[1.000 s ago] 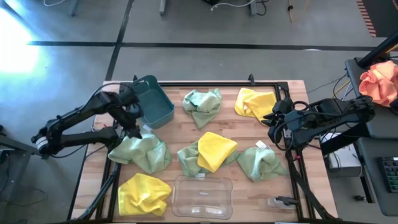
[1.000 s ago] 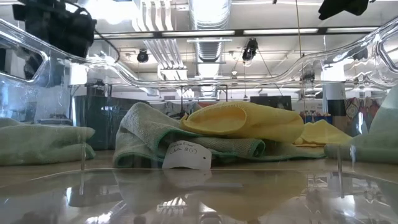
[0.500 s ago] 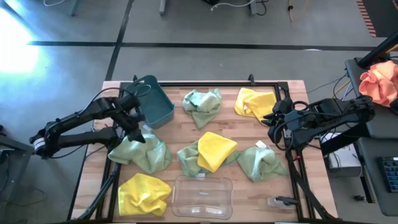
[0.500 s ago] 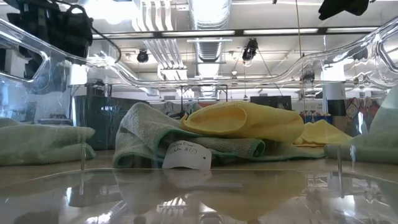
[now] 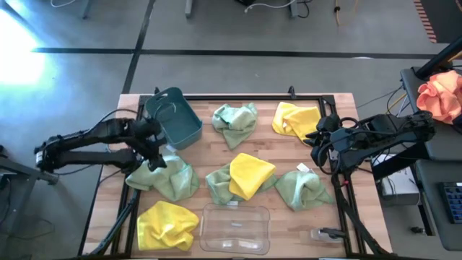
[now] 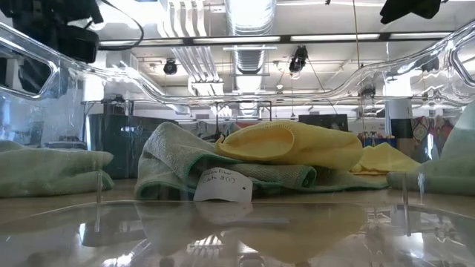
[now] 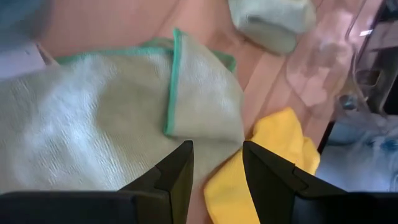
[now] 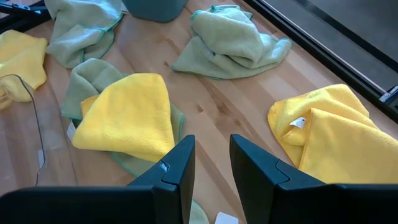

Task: Sort microfiber towel by color & place in baskets
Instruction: Put the bottom left green towel into the blue bin

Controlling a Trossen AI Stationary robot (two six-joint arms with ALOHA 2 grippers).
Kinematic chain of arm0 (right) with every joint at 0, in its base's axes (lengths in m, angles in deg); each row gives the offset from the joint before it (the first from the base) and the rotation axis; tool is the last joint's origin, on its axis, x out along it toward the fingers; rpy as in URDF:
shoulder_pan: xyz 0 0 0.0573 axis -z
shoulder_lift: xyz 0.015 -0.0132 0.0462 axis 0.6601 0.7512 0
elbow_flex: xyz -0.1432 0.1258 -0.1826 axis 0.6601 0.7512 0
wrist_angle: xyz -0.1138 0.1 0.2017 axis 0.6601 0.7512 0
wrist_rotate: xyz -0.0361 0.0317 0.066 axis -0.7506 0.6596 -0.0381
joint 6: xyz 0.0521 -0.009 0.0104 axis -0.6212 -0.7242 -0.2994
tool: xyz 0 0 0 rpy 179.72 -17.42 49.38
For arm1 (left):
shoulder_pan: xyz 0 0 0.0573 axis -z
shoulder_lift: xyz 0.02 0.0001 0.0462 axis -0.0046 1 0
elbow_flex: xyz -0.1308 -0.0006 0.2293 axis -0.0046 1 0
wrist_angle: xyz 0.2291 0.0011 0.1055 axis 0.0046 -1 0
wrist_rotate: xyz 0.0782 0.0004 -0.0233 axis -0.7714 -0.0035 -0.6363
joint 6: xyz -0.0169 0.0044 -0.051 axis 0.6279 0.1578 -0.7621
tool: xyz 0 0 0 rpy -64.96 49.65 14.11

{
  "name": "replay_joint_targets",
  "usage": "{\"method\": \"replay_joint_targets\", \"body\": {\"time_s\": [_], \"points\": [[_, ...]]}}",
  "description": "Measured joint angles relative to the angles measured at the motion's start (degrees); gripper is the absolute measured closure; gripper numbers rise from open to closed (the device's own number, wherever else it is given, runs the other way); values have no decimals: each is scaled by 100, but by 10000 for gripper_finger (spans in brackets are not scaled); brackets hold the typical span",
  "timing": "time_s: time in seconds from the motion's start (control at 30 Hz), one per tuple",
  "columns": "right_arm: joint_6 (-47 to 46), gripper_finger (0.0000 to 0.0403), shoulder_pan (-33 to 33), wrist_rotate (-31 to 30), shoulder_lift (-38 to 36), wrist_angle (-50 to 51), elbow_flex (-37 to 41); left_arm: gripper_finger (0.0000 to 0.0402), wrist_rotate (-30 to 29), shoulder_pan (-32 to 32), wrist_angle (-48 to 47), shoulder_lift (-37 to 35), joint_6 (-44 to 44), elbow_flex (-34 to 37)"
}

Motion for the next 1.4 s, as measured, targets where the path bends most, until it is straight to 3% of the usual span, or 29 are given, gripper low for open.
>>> {"method": "replay_joint_targets", "body": {"time_s": [0.13, 0.3, 0.47, 1.03, 1.4], "points": [[0, 310, 0, 0, 29, 1, 0, 278, -565, 1169, 266, 113, -879, 8], [4, 310, 0, 0, 110, 0, 2, 278, -1738, 2602, 774, 477, -1796, 11], [47, 310, -1, 2, 247, 0, 4, 278, -2914, 3472, 777, 1059, -2366, 11], [61, 310, -2, 264, 376, 216, 4, 275, -3177, 3501, 479, 2917, -2427, -149], [105, 310, -2, 306, 365, 335, 4, 190, -2889, 3495, 761, 3498, -2331, -197]]}}
